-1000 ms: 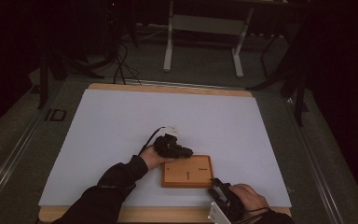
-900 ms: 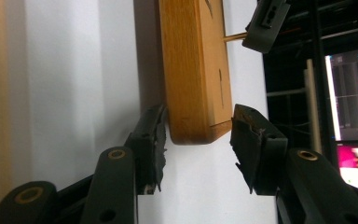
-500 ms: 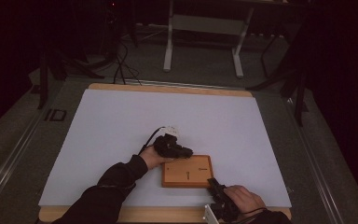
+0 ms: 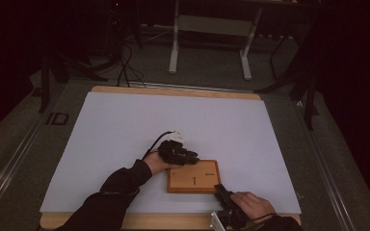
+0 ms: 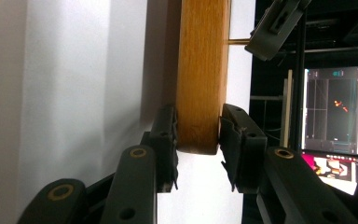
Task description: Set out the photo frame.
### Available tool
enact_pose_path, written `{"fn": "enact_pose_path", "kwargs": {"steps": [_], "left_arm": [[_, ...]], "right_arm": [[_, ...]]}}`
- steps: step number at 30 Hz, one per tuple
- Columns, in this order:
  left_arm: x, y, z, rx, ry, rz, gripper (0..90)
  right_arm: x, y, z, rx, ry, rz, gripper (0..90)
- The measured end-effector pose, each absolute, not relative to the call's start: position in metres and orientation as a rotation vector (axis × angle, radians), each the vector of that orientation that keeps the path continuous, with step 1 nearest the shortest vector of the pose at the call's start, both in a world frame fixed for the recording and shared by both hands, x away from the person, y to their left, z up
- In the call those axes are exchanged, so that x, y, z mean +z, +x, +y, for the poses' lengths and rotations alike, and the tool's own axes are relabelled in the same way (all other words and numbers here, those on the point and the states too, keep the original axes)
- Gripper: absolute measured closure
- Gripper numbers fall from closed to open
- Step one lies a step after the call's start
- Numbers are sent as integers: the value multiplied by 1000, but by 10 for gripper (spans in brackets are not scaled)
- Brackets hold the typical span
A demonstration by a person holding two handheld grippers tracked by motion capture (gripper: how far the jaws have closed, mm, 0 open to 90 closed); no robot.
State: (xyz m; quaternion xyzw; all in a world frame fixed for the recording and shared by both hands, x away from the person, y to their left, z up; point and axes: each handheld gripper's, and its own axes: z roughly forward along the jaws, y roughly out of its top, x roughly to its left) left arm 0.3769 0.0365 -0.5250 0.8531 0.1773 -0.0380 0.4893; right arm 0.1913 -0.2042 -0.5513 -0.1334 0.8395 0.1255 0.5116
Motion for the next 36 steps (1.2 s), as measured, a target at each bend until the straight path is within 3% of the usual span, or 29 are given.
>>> {"fn": "enact_pose_path", "kwargs": {"steps": [1, 2, 4, 8, 10, 11, 19, 36], "left_arm": [[-524, 376, 39, -74, 2062, 425, 636], [-522, 375, 41, -63, 2054, 423, 518], [-518, 373, 46, -62, 2031, 422, 513], [-511, 367, 54, -47, 1982, 400, 305], [-509, 363, 57, -28, 1953, 416, 141], [-508, 361, 59, -15, 1947, 412, 117], [-493, 344, 87, 106, 1894, 427, 112], [-478, 304, 124, 213, 1897, 433, 101]], "right_arm": [[-550, 192, -204, 305, -320, 2026, 673], [-546, 192, -204, 317, -323, 2029, 678], [-544, 192, -204, 322, -322, 2039, 678], [-537, 195, -204, 336, -321, 2064, 680], [-533, 197, -205, 341, -325, 2079, 681], [-529, 200, -205, 352, -327, 2095, 682], [-513, 209, -206, 381, -322, 2156, 689], [-476, 240, -208, 468, -288, 2328, 695]]}}
